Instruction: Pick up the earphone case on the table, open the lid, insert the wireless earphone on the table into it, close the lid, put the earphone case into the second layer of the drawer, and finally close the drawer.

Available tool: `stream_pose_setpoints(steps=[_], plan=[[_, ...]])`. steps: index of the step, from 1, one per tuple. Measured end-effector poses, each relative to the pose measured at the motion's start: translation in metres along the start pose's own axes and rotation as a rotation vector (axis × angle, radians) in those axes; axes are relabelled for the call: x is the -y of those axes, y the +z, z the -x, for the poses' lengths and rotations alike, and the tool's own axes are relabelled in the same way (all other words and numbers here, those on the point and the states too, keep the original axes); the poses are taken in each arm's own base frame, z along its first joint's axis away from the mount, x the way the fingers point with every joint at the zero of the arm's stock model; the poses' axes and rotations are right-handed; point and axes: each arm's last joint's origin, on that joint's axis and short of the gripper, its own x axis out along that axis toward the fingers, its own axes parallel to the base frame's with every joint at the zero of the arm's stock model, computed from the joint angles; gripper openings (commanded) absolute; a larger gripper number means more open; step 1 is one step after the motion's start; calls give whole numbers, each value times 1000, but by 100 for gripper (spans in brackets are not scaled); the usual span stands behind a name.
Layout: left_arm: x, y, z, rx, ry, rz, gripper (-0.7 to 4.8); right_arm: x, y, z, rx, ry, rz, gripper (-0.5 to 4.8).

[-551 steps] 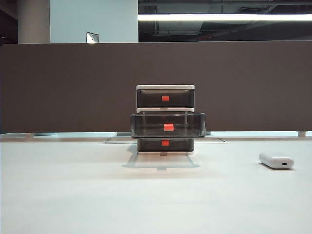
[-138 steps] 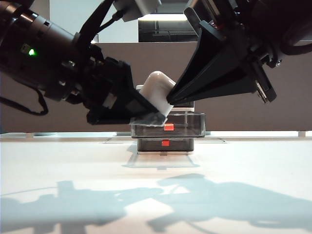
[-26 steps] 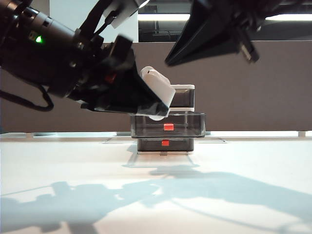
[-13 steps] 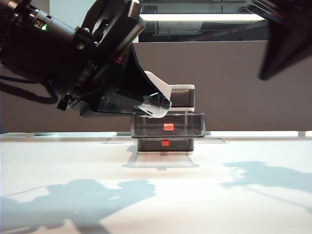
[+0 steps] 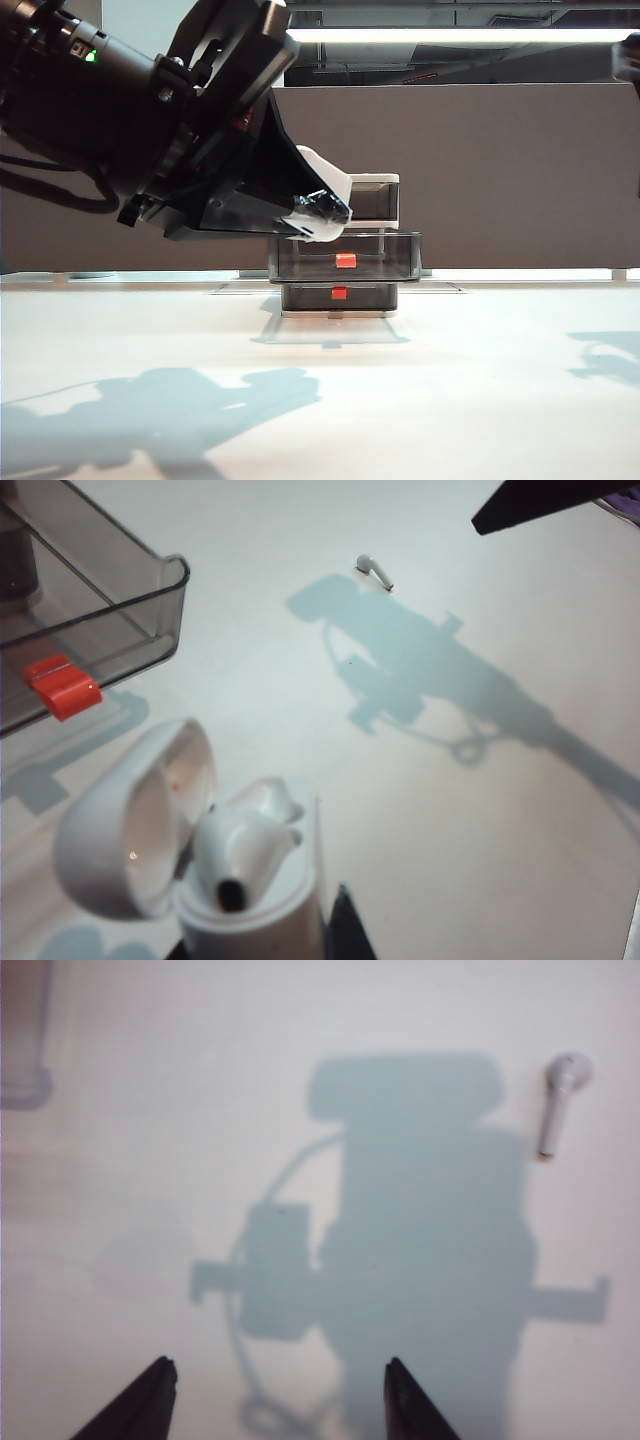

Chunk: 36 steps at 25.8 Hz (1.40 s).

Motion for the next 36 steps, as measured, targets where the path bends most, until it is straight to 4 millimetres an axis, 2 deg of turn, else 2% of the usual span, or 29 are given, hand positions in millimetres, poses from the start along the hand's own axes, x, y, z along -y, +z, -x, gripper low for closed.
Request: stream_pose_setpoints(steps=[3,11,16,21,25,30,36], plan=[[0,0,0,0,0,0,48,12,3,-5,-30,-23,-12,275],[0,0,0,0,0,0,48,37,43,-34,-143,-44,61,274],[0,0,0,0,0,0,48,53,66,-51,-185,-51,48,274],[0,0,0,1,0,0,48,68,69,-63,-216,-66,35,274],[0,1,0,5,-1,0,48,78,70,-79,-230,-49,21,274],[0,1,0,11,-3,-1,48,82,72,-97,-241,-42,18,274],[0,1,0,11,-3,-1,48,86,75,-105,-219,-47,19,274]])
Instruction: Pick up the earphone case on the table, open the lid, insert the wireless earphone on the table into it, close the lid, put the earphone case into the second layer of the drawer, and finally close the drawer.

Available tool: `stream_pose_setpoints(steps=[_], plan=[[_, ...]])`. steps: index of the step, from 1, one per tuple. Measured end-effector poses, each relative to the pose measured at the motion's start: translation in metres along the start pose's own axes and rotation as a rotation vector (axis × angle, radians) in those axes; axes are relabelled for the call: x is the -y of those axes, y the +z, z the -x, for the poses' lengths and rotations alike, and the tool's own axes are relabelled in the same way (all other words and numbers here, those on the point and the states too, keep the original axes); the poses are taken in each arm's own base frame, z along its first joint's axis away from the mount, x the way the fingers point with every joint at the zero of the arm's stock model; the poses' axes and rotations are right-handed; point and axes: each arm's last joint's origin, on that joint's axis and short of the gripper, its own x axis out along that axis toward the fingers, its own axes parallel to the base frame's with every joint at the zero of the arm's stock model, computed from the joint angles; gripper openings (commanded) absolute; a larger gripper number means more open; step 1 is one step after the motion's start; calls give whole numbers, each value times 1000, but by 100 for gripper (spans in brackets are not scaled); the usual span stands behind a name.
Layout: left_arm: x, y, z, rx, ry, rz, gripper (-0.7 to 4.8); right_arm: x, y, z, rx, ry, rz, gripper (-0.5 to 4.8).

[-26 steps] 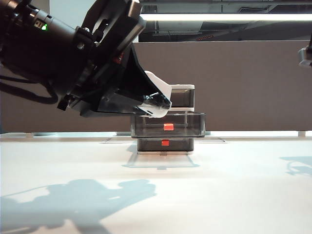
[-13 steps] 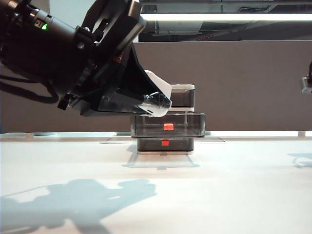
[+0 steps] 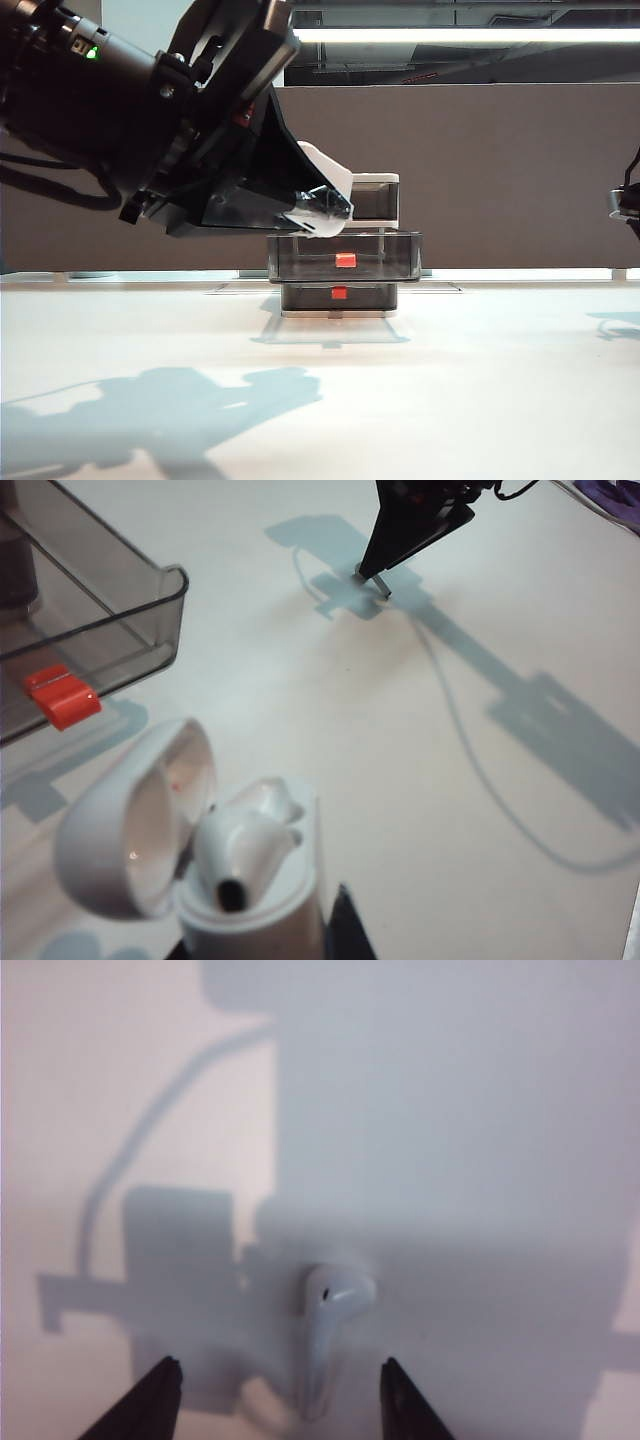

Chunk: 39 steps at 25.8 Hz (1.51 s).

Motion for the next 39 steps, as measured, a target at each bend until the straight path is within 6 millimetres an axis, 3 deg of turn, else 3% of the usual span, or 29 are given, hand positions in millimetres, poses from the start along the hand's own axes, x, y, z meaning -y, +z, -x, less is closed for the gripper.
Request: stream_pose_setpoints(steps=[9,14,31,39], plan=[[0,0,0,0,0,0,48,3,2,-14,-24,6,-9,263],[0,0,0,0,0,0,48,4,4,-15,-7,-3,-21,168],[0,0,0,0,0,0,48,3,2,-15,-29,3,-26,163],[0,0,0,0,0,0,48,4,2,-15,-36,-3,-29,40]])
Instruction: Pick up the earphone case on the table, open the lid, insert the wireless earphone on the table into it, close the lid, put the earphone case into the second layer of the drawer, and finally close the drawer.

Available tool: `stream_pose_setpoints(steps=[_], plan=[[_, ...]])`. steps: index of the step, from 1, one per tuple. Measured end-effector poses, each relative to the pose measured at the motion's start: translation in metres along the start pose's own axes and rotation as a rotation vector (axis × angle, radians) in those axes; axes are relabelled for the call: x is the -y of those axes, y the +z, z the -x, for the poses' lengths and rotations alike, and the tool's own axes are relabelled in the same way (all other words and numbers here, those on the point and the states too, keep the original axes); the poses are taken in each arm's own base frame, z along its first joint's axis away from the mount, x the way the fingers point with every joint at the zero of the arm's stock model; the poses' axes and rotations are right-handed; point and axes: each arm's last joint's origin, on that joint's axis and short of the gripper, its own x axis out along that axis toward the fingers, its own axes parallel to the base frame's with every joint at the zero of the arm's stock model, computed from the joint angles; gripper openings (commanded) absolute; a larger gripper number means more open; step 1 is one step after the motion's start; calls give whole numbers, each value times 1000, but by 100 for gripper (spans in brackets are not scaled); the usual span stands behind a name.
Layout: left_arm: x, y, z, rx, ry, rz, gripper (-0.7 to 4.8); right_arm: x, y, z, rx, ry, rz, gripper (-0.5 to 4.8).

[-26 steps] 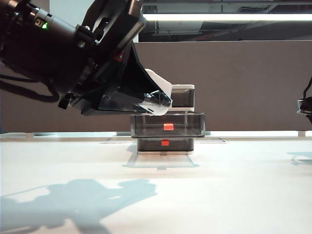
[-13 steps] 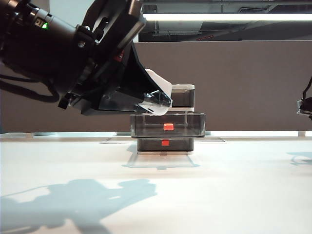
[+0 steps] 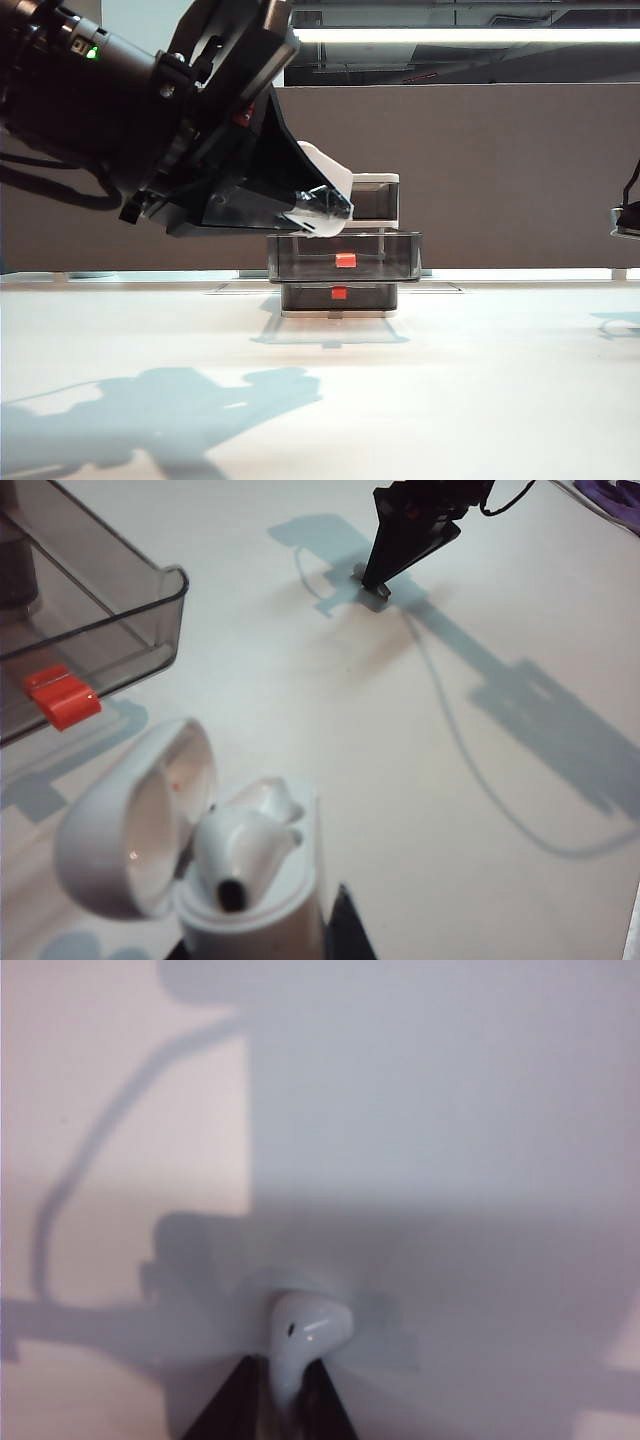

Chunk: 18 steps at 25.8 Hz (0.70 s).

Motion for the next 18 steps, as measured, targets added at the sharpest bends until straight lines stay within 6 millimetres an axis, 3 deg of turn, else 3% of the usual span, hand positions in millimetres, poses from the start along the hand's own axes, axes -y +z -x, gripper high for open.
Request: stream_pose_setpoints(steps=[13,18], plan=[[0,0,0,0,0,0,48,-3,1,3,16,-3,10,7],[0,0,0,0,0,0,48,-18,-1,38,127,-9,54,-1]])
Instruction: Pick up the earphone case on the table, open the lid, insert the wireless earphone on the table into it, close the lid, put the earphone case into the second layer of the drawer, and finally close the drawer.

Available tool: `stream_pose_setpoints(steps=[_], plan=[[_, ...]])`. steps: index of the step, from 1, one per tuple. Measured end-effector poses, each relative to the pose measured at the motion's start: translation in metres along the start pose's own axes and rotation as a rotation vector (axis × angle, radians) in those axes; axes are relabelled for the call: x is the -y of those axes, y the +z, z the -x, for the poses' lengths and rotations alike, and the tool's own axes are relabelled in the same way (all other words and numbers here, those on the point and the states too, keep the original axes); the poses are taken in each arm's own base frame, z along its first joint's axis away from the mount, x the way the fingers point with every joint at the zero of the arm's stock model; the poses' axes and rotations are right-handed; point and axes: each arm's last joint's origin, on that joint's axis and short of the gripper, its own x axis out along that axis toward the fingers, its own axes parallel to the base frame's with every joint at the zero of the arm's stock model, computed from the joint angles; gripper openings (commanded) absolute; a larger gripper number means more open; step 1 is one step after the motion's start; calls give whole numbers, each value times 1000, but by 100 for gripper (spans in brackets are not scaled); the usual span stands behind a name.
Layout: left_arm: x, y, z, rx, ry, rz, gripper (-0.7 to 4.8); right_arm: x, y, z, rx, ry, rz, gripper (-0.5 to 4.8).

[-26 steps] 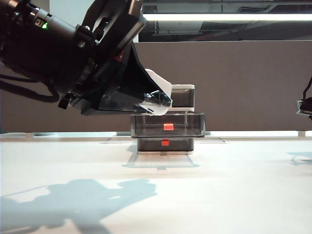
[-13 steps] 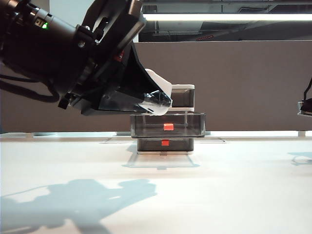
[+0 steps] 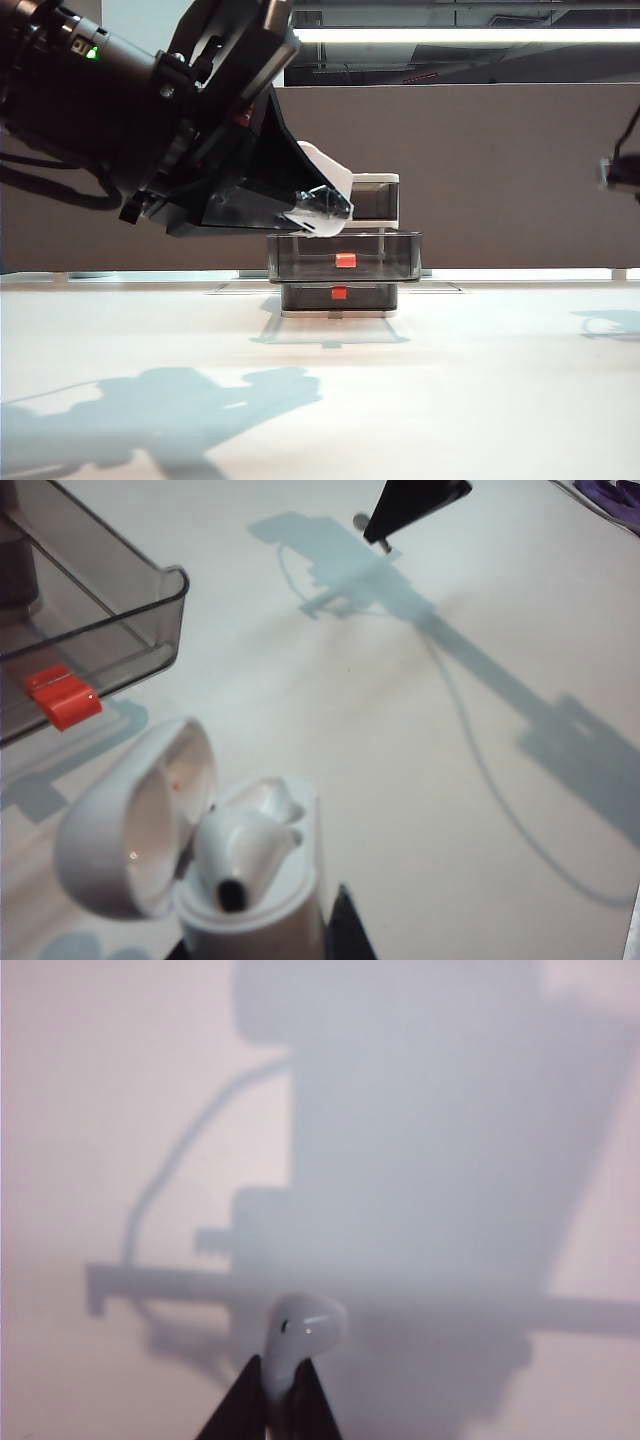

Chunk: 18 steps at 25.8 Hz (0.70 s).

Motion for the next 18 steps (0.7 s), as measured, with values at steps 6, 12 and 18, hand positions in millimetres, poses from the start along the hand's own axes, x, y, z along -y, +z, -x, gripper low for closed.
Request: stream_pose_setpoints(steps=[6,12,18], plan=[[0,0,0,0,0,0,48,-24,-1,49,161,28,46,-1],[0,0,0,0,0,0,48,-49,-7,91,319,117,37,-1],[0,0,0,0,0,0,48,-94,-24,122,414,205,131,-1]])
